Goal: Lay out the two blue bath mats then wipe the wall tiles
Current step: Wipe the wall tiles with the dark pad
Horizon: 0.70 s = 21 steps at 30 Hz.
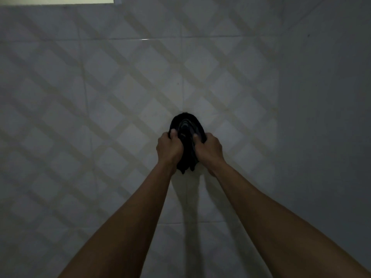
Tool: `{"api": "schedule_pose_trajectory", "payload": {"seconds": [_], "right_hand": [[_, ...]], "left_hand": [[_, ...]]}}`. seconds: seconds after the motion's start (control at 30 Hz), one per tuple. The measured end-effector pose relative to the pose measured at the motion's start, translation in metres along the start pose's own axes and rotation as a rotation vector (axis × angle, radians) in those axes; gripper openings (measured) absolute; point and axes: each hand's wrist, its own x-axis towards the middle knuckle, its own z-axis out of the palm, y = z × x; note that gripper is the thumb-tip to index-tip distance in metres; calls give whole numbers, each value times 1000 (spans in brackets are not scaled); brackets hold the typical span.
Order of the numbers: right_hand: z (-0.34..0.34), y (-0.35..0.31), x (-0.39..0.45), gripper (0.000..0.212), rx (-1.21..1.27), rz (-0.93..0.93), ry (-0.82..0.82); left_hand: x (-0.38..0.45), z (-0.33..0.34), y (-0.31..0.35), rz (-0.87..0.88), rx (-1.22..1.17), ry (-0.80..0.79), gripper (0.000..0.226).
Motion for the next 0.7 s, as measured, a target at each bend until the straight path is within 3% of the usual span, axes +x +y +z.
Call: {"api": "schedule_pose_trajectory", "payload": {"seconds": [0.1, 0.3, 0.53, 0.7], "right_hand": [[5, -11, 0, 42, 38, 20, 60], [7, -28, -11, 16, 204, -19, 190], [31, -31, -40, 23, 310, 29, 314], [42, -2, -73, 32, 193, 2, 311]], "left_hand": [[3, -2, 4, -23, -65, 33, 43], [1, -19, 14, 88, -71, 132, 39], [-20, -37, 2, 132, 10, 191, 44], [-37, -51, -40, 114, 70, 110, 47]]}}
